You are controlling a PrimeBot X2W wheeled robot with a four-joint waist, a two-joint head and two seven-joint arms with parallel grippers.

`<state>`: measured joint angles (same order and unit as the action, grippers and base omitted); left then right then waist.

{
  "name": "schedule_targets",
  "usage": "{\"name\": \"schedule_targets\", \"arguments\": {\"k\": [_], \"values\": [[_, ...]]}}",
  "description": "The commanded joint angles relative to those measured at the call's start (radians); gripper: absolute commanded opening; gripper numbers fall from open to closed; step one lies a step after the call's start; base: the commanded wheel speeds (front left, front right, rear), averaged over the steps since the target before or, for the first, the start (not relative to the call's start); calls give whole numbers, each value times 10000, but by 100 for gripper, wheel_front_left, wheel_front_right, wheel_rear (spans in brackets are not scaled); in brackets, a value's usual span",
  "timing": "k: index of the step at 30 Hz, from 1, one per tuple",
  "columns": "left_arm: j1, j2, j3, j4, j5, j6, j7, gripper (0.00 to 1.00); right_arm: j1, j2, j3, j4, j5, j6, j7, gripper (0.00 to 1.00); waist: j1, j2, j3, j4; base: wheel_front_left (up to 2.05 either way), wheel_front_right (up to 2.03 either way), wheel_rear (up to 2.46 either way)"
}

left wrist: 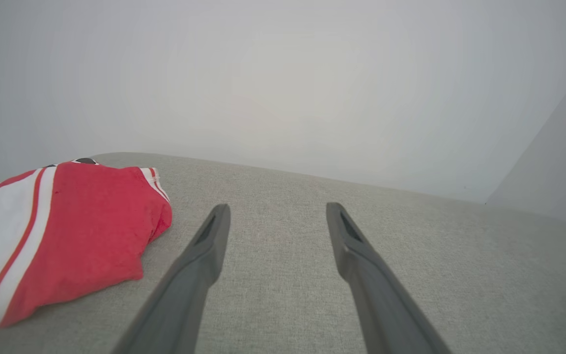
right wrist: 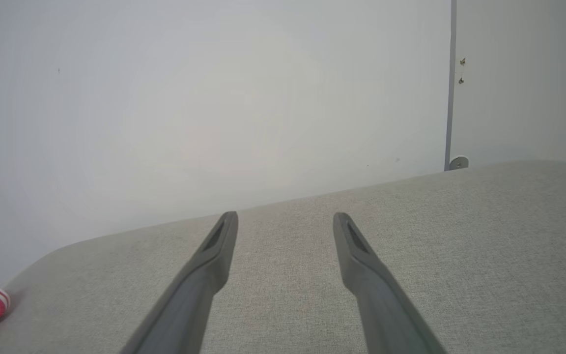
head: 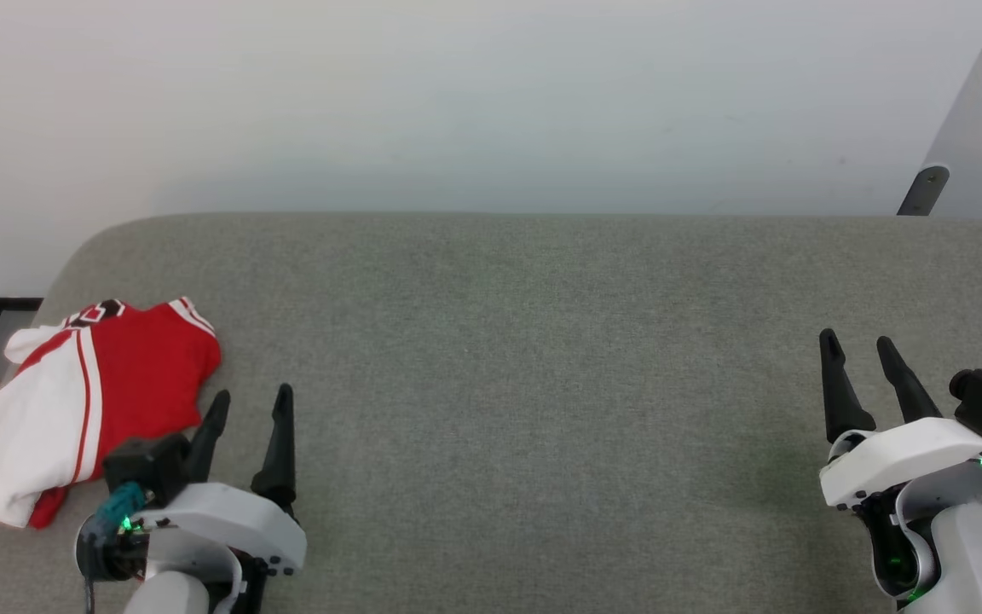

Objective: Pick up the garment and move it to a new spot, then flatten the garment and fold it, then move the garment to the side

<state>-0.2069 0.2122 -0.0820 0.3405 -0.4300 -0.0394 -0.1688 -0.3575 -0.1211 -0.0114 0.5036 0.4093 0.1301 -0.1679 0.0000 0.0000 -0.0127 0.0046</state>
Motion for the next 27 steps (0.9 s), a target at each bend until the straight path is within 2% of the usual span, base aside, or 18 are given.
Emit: {"name": "schedule_targets", "arguments": {"k": [1,27], "values": [[-188,69,-17,-37,205,5,-75,100,-76,-13,-28,-53,-225,7,-90,100,0,0,-9,-1,0,0,0],[-88,114,139,495,2081,-234,-644,100,342,103,-321,-225,-2019,8,-645,100,0,0,-101,20,0,0,0]]}}
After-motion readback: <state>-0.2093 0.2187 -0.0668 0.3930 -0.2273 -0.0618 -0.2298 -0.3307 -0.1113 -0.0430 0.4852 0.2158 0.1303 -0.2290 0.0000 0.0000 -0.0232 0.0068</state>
